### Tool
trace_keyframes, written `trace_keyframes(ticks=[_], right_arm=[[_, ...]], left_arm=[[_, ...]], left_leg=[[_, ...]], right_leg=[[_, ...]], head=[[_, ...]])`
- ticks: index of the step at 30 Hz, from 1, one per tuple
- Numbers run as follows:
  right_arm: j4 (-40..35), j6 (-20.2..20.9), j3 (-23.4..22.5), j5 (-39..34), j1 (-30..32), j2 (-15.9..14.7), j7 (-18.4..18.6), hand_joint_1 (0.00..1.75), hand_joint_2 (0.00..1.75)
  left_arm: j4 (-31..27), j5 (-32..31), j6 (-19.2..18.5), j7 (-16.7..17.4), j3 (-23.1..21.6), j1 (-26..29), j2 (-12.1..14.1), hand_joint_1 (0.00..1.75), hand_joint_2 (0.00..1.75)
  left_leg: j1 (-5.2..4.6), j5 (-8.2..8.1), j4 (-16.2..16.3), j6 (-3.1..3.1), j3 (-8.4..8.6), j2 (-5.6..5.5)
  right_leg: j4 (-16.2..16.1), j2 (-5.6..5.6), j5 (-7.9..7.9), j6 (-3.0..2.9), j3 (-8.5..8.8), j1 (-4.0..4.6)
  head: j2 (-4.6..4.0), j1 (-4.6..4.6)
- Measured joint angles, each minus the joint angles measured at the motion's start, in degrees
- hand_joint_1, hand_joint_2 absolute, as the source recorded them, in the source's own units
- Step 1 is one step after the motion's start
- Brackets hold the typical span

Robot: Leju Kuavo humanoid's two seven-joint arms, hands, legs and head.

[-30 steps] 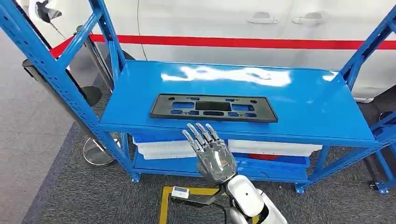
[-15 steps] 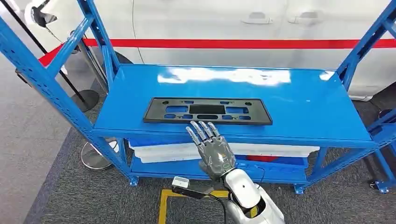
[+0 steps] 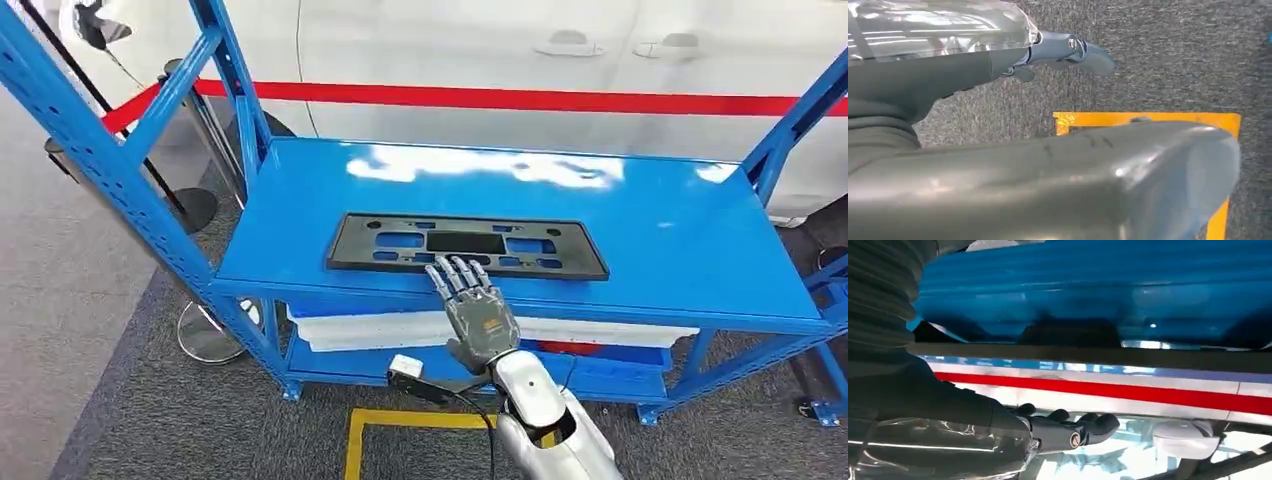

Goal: Take the parts from the cabinet and place them on the table.

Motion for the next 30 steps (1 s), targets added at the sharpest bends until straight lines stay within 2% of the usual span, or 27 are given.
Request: trace_keyframes(ticks=[2, 4, 5, 6, 8, 9, 10, 11, 12, 14, 15, 16, 19, 20, 21, 22, 23, 24, 25, 26, 27, 30], right_arm=[[0.39, 0.00, -0.65, -0.30, -0.23, 0.02, 0.17, 0.00, 1.75], [0.78, -0.02, -1.37, -0.39, -0.47, 0.04, 0.44, 0.00, 1.75], [0.96, -0.04, -1.62, -0.41, -0.59, 0.24, 0.48, 0.00, 1.75], [1.11, -0.07, -1.81, -0.50, -0.94, 0.26, 0.52, 0.00, 1.75], [1.46, -0.04, -2.25, -0.66, -1.29, 0.46, 0.50, 0.00, 1.75], [1.66, -0.04, -2.45, -0.79, -1.29, 0.46, 0.52, 0.00, 1.75], [1.88, -0.04, -2.56, -0.96, -1.29, 0.48, 0.50, 0.00, 1.75], [2.10, -0.02, -2.62, -1.14, -1.29, 0.52, 0.50, 0.00, 1.75], [2.29, 0.00, -2.69, -1.33, -1.35, 0.57, 0.44, 0.00, 1.75], [2.53, 0.00, -2.97, -1.38, -1.60, 0.77, 0.35, 0.00, 1.75], [2.64, 0.00, -3.08, -1.40, -1.79, 0.85, 0.31, 0.00, 1.75], [2.78, 0.06, -3.21, -1.40, -2.15, 0.85, 0.31, 0.00, 1.75], [3.06, 0.02, -3.36, -1.60, -2.38, 1.05, -0.04, 0.00, 1.75], [3.08, 0.00, -3.39, -1.73, -2.48, 1.16, -0.09, 0.00, 1.75], [3.08, 0.00, -3.43, -1.84, -2.62, 1.18, -0.18, 0.00, 1.75], [3.10, -0.02, -3.43, -1.94, -2.87, 1.18, -0.20, 0.00, 1.75], [3.23, 0.02, -3.47, -2.07, -2.96, 1.16, -0.22, 0.00, 1.75], [3.41, 0.04, -3.50, -2.21, -2.91, 1.16, -0.22, 0.00, 1.75], [3.61, 0.07, -3.50, -2.29, -2.89, 1.16, -0.26, 0.00, 1.75], [3.76, 0.09, -3.50, -2.32, -2.89, 1.16, -0.28, 0.00, 1.75], [3.87, 0.09, -3.52, -2.34, -2.90, 1.16, -0.28, 0.00, 1.75], [3.87, 0.09, -3.52, -2.34, -2.90, 1.16, -0.28, 0.00, 1.75]], left_arm=[[0.00, -0.28, -0.13, 0.07, 0.11, -0.08, 0.07, 0.00, 0.00], [0.00, -0.41, -0.26, 0.13, 0.20, -0.09, 0.09, 0.00, 0.00], [-0.02, -0.52, -0.26, 0.17, 0.24, -0.13, 0.24, 0.00, 0.00], [-0.02, -0.57, -0.26, 0.15, 0.28, -0.12, 0.24, 0.00, 0.00], [-0.02, -0.70, -0.26, 0.28, 0.39, -0.15, 0.24, 0.00, 0.00], [-0.02, -0.76, -0.26, 0.31, 0.42, -0.11, 0.22, 0.00, 0.00], [-0.02, -0.81, -0.26, 0.35, 0.48, 0.00, 0.22, 0.00, 0.00], [-0.02, -0.90, -0.26, 0.41, 0.63, 0.12, 0.24, 0.00, 0.00], [-0.02, -0.92, -0.26, 0.46, 0.74, 0.14, 0.26, 0.00, 0.00], [-0.02, -0.92, -0.24, 0.46, 0.92, 0.07, 0.39, 0.00, 0.00], [-0.02, -0.94, -0.24, 0.50, 1.07, 0.10, 0.42, 0.00, 0.00], [-0.02, -0.98, -0.26, 0.46, 1.16, 0.04, 0.42, 0.00, 0.00], [-0.02, -1.07, -0.24, 0.50, 1.27, 0.13, 0.42, 0.00, 0.00], [-0.02, -1.09, -0.24, 0.50, 1.29, 0.16, 0.42, 0.00, 0.00], [-0.02, -1.11, -0.24, 0.50, 1.31, 0.17, 0.42, 0.00, 0.00], [-0.02, -1.16, -0.26, 0.50, 1.31, 0.14, 0.42, 0.00, 0.00], [-0.02, -1.18, -0.26, 0.50, 1.33, 0.12, 0.42, 0.00, 0.00], [-0.02, -1.29, -0.26, 0.50, 1.33, 0.12, 0.42, 0.00, 0.00], [-0.02, -1.51, -0.26, 0.50, 1.33, 0.12, 0.42, 0.00, 0.00], [-0.02, -1.55, -0.26, 0.50, 1.36, 0.14, 0.42, 0.00, 0.00], [-0.02, -1.57, -0.26, 0.50, 1.36, 0.14, 0.42, 0.00, 0.00], [-0.02, -1.57, -0.26, 0.50, 1.36, 0.14, 0.42, 0.00, 0.00]], left_leg=[[0.15, -0.15, -0.01, -0.55, -0.20, 0.03], [0.16, -0.36, -0.41, -1.17, 0.17, 0.18], [0.26, -0.94, 0.11, -1.49, 0.18, 0.25], [0.19, -2.09, 2.33, -1.78, -0.68, 0.26], [0.46, -6.01, 11.06, -2.20, -5.26, 0.27], [0.58, -7.31, 15.21, -2.43, -7.62, 0.27], [0.71, -7.37, 17.65, -2.60, -9.24, 0.28], [0.83, -5.85, 17.04, -2.73, -9.36, 0.29], [0.95, -3.16, 13.79, -2.82, -8.25, 0.30], [1.14, 2.78, 3.52, -2.69, -3.93, 0.42], [1.11, 2.36, 1.60, -2.49, -2.86, 0.49], [0.75, 2.10, 0.34, -2.13, -2.68, 0.38], [0.73, 2.01, 0.59, -1.12, -2.90, 0.21], [1.15, 2.24, -0.03, -0.65, -2.48, 0.25], [1.05, 2.18, -0.20, -0.37, -2.23, 0.27], [1.05, 2.08, -0.21, 0.01, -2.14, 0.30], [1.02, 1.97, -0.19, 0.17, -2.07, 0.30], [0.97, 1.86, -0.18, 0.29, -1.98, 0.30], [0.94, 1.71, -0.16, 0.33, -1.88, 0.25], [0.94, 1.57, -0.14, 0.28, -1.66, 0.19], [0.94, 1.41, -0.14, 0.26, -1.41, 0.15], [0.94, 1.41, -0.14, 0.26, -1.41, 0.15]], right_leg=[[-1.02, -0.01, -0.16, 0.08, 0.00, 0.13], [-1.42, 0.13, -0.28, -0.32, 0.21, 0.02], [-2.09, 0.03, -0.08, -0.50, 0.88, -0.62], [-2.24, 0.08, -0.25, -0.82, 1.19, -0.66], [-2.23, -0.08, -0.55, -1.18, 1.54, -0.59], [-2.20, -0.12, -0.76, -1.24, 1.68, -0.55], [-2.16, -0.11, -0.95, -1.20, 1.88, -0.54], [-2.14, -0.05, -1.19, -1.16, 2.22, -0.56], [-2.10, 0.05, -1.47, -1.02, 2.62, -0.61], [-1.89, 0.11, -2.19, -0.60, 3.52, -0.68], [-1.81, 0.12, -2.50, -0.24, 3.53, -0.55], [-1.35, 0.22, -2.63, 0.05, 3.22, -0.27], [-1.76, 0.15, -2.61, 0.79, 3.29, -0.26], [-1.47, 0.22, -3.13, 1.15, 3.22, -0.43], [-0.02, 0.12, -3.93, 1.36, 2.74, -0.54], [3.58, 0.13, -5.81, 1.56, 0.93, -0.55], [8.73, 0.11, -7.93, 1.75, -1.81, -0.64], [13.11, 0.11, -9.35, 1.87, -4.31, -0.69], [16.18, 0.11, -9.76, 1.92, -6.37, -0.75], [16.34, 0.10, -8.71, 1.90, -7.00, -0.79], [14.84, 0.10, -7.16, 1.82, -6.58, -0.79], [14.84, 0.10, -7.16, 1.82, -6.58, -0.79]], head=[[0.00, 0.00], [0.00, 0.00], [0.00, 0.00], [0.00, -0.02], [0.00, 0.00], [0.00, -0.02], [0.00, -0.02], [0.00, 0.00], [0.00, -0.02], [0.00, 0.00], [0.00, 0.00], [0.00, 0.00], [0.00, 0.00], [0.00, -0.02], [0.00, 0.00], [0.00, 0.00], [0.00, 0.00], [0.00, 0.00], [0.00, 0.00], [0.00, 0.00], [0.00, 0.00], [0.00, 0.00]])
